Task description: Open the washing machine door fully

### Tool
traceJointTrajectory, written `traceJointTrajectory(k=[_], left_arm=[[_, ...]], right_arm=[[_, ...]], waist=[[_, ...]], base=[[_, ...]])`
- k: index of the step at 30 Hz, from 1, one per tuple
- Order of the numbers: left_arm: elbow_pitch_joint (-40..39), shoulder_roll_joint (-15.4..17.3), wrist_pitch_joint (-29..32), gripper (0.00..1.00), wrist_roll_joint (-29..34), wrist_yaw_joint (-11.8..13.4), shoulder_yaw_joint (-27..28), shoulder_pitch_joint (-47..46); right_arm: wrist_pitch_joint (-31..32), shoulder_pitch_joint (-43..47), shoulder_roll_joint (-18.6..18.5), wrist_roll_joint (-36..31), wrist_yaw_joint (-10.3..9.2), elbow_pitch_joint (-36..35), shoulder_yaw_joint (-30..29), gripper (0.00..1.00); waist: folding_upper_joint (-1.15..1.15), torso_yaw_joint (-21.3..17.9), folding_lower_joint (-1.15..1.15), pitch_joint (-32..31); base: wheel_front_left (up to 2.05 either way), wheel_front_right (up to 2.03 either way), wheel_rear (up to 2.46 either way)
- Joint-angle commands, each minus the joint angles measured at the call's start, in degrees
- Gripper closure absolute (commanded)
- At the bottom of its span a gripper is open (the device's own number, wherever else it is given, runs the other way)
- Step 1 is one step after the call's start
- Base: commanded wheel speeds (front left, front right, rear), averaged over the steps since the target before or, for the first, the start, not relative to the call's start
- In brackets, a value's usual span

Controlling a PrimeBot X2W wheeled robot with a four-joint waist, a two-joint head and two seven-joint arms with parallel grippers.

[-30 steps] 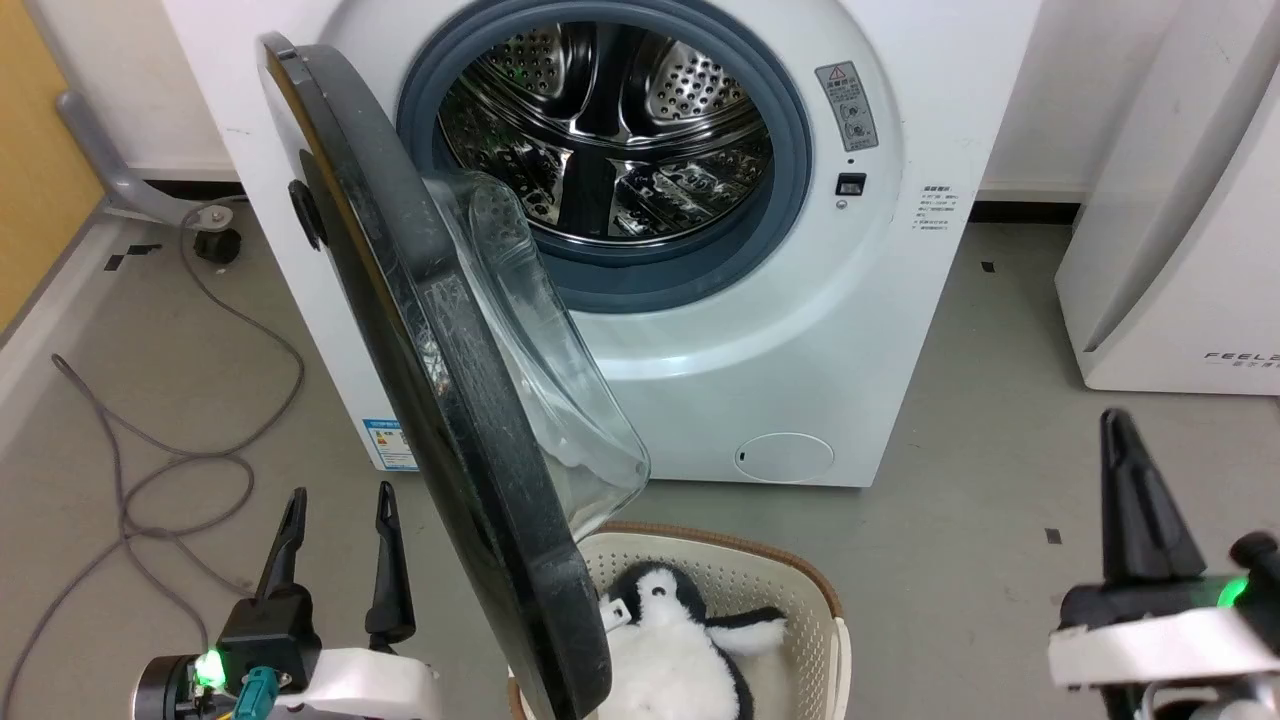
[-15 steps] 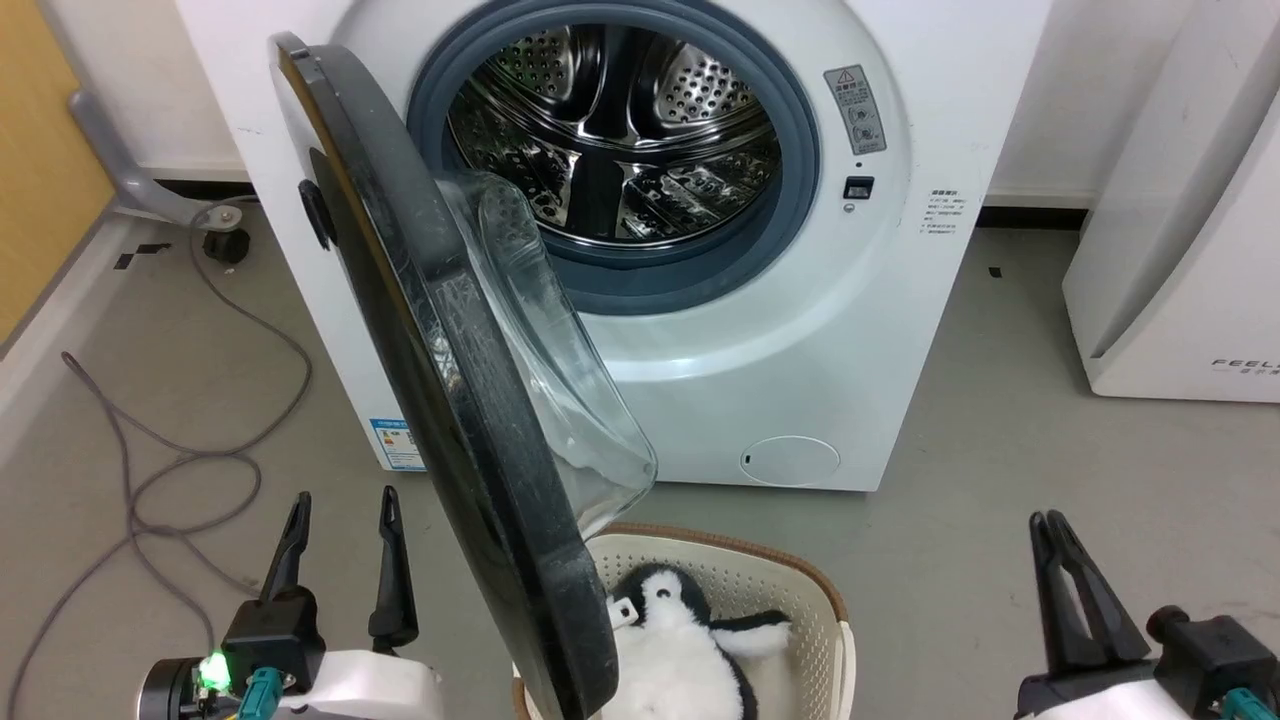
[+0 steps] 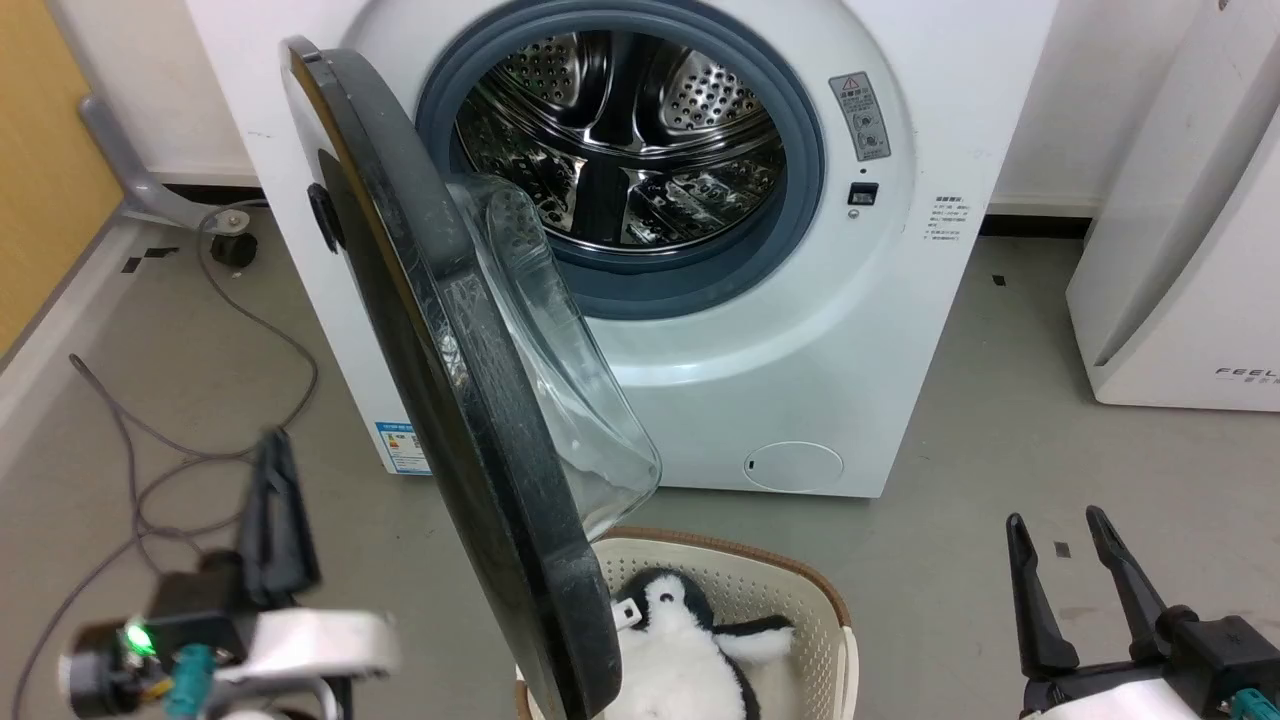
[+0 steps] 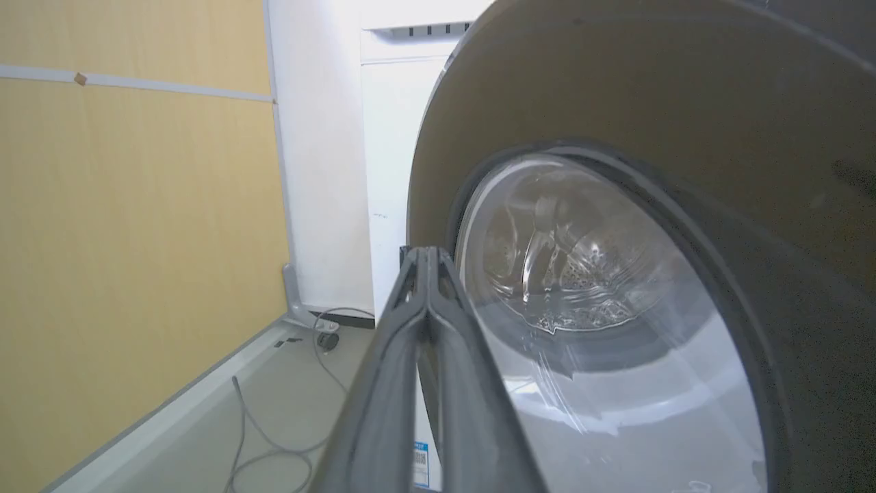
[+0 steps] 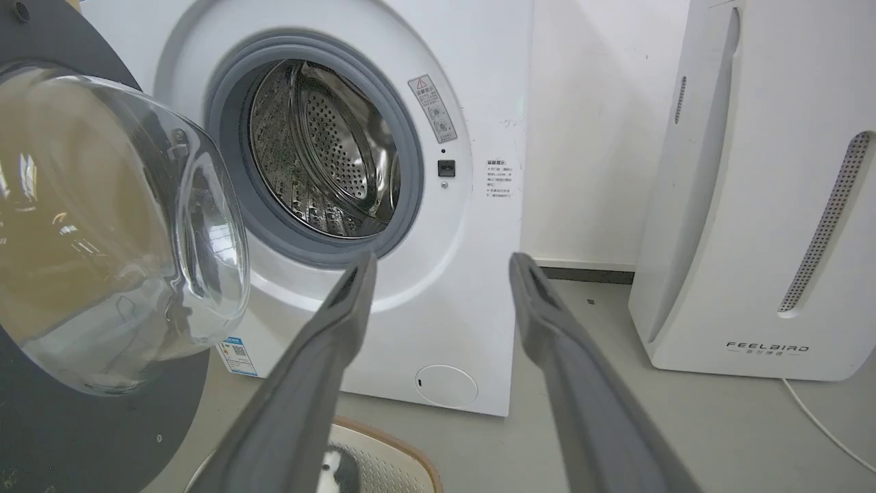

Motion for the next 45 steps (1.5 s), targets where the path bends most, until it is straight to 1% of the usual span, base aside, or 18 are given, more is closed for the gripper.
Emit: traceJointTrajectory(k=[1,5,9,14,19,26,31,42,45], left_arm=[[-2.32,0.26,-0.30,1.00,0.62,0.34,0.74,-1.81],[-7.89,0.94,-0.30,1.00,1.36,-0.12,1.02,-4.20],[-14.18,0.95,-0.30,1.00,2.09,-1.17,-0.90,-6.34],[-20.64,0.72,-0.30,1.00,3.05,-2.62,-6.66,-8.15],[-23.74,0.52,-0.30,1.00,3.66,-3.98,-13.17,-9.47],[-25.52,0.37,-0.30,1.00,4.29,-5.44,-21.73,-9.58],[-24.13,0.37,-0.30,1.00,5.02,-6.72,-27.74,-8.91],[-19.23,1.29,-0.31,1.00,5.52,-7.74,-36.31,-5.99],[-18.02,1.59,-0.31,1.00,5.43,-7.66,-38.39,-4.73]], right_arm=[[-0.26,0.92,0.28,0.57,0.05,-0.29,-0.18,0.00],[-0.26,1.05,0.28,0.71,0.05,-0.42,-0.19,0.00],[-0.26,1.12,0.29,0.62,0.05,-0.72,-0.23,0.00],[-0.26,1.27,0.29,0.60,0.05,-0.98,-0.27,0.00],[-0.26,1.17,0.29,0.65,0.05,-1.07,-0.12,0.00],[-0.26,1.36,0.29,0.80,0.05,-1.43,-0.23,0.00],[-0.26,1.41,0.29,0.79,0.05,-1.46,-0.27,0.00],[-0.26,1.39,0.29,0.60,0.05,-1.73,-0.30,0.00],[-0.26,1.44,0.29,0.61,0.05,-1.71,-0.38,0.00]], waist=[[0.00,0.08,0.00,-0.06],[0.00,0.12,0.00,-0.13],[0.00,0.06,0.00,-0.19],[0.00,0.03,0.00,-0.26],[0.00,0.03,0.00,-0.34],[0.00,0.11,0.00,-0.62],[0.00,0.41,0.00,-0.70],[0.00,1.06,0.00,-0.46],[0.00,1.38,0.00,-0.34]], base=[[0.00,0.00,0.00],[0.00,0.00,0.00],[0.00,0.00,0.00],[0.00,0.00,0.00],[0.00,0.00,0.00],[0.00,0.00,0.00],[0.00,0.00,0.00],[0.00,0.00,0.00],[0.00,0.00,0.00]])
